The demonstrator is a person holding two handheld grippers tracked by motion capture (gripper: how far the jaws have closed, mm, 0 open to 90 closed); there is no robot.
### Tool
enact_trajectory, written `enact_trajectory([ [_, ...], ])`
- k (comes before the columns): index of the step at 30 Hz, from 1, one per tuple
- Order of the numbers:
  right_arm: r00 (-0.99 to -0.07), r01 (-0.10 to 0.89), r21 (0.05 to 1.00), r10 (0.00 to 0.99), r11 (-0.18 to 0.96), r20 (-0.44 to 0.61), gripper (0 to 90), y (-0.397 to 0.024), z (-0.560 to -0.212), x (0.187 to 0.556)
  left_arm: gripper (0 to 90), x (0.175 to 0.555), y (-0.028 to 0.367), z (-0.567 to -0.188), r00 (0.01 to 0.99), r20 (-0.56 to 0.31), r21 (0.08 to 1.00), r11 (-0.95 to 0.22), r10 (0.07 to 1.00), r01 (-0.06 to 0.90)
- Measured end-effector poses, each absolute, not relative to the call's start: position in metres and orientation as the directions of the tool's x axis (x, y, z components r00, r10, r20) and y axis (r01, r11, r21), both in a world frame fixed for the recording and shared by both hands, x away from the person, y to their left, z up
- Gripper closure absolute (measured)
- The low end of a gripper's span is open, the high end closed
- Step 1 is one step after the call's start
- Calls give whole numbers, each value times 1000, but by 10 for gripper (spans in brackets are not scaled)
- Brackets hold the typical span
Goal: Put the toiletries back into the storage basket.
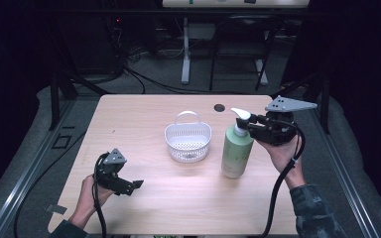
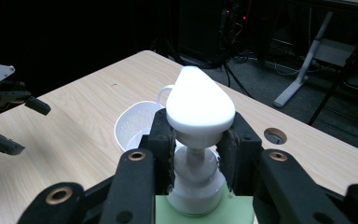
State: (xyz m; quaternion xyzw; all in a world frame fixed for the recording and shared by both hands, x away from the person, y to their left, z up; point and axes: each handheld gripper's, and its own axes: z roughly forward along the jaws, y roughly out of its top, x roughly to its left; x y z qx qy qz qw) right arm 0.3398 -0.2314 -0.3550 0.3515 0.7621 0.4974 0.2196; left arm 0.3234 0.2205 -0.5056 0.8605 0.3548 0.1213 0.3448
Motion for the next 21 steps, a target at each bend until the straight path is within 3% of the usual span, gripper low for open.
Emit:
enact_trajectory([
  [21,-661,329,899,750,289,1,681,-220,-344,345,0,324,218,-506,723,-33,677,-517,690,525],
])
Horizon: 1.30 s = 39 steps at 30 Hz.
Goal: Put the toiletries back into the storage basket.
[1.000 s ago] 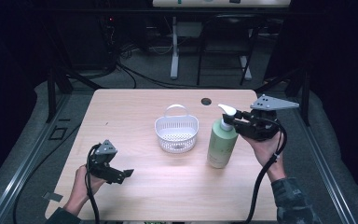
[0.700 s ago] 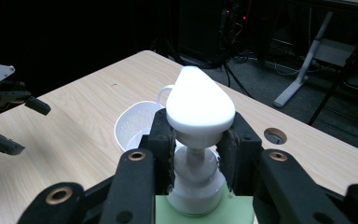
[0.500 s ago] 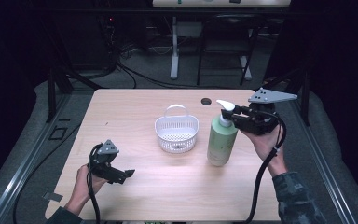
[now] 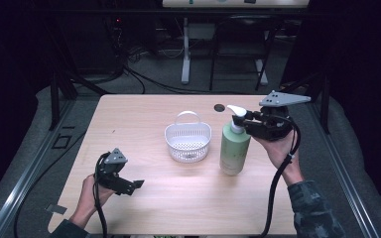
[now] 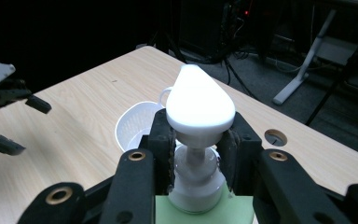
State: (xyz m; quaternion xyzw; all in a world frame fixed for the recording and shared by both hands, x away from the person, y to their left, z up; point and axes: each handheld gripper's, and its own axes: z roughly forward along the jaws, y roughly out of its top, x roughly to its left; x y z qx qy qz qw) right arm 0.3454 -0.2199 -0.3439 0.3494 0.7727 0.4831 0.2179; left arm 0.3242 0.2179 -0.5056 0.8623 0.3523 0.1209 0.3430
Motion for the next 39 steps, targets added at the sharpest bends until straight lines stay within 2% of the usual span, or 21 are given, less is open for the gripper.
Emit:
enact_trajectory([
  [6,-669,307,907,743,289,-10,682,-217,-319,346,0,324,218,-506,726,-32,679,-518,687,520],
  [39,-689,255,912,722,322,-63,682,-181,-282,362,0,324,217,-506,728,-37,675,-521,684,523],
])
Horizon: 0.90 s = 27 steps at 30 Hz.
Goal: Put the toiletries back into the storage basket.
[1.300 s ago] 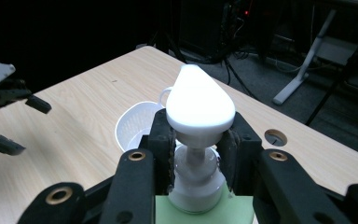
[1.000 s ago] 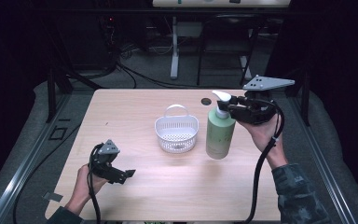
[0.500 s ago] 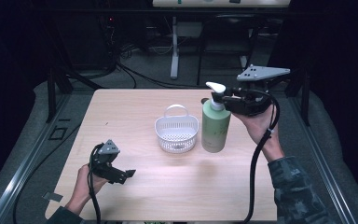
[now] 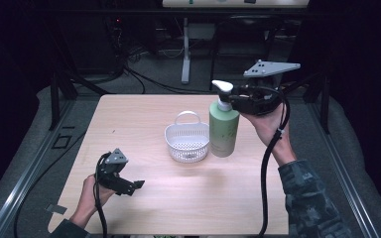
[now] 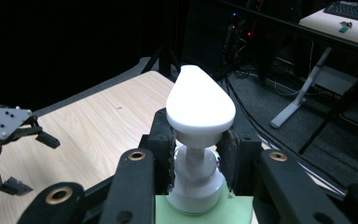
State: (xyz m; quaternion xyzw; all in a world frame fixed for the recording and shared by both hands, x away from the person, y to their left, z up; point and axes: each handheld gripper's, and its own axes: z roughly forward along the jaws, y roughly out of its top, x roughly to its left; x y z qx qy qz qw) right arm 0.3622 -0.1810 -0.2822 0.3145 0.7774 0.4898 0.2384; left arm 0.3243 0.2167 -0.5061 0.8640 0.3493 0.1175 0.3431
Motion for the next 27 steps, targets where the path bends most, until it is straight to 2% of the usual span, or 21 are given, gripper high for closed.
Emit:
enact_trajectory([
  [27,-706,240,916,705,321,-62,682,-149,-279,383,0,325,216,-506,733,-41,672,-524,679,523],
])
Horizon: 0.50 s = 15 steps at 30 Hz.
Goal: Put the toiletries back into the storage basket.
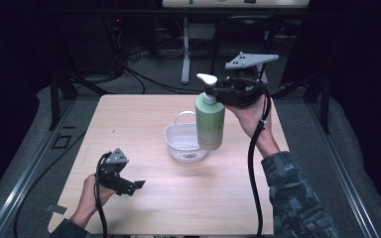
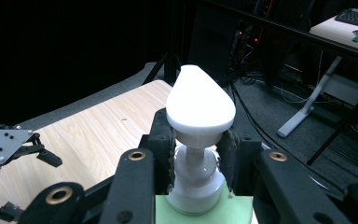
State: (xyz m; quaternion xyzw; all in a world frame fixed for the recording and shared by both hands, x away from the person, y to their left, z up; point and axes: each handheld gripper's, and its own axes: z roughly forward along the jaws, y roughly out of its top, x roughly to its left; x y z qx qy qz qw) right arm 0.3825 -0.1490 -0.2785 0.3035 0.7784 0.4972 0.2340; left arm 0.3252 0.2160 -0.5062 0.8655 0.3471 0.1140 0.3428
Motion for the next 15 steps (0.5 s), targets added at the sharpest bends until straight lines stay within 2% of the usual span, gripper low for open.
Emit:
enact_trajectory([
  [15,-702,230,919,709,320,-72,681,-137,-276,392,0,325,215,-507,733,-44,673,-522,679,524],
])
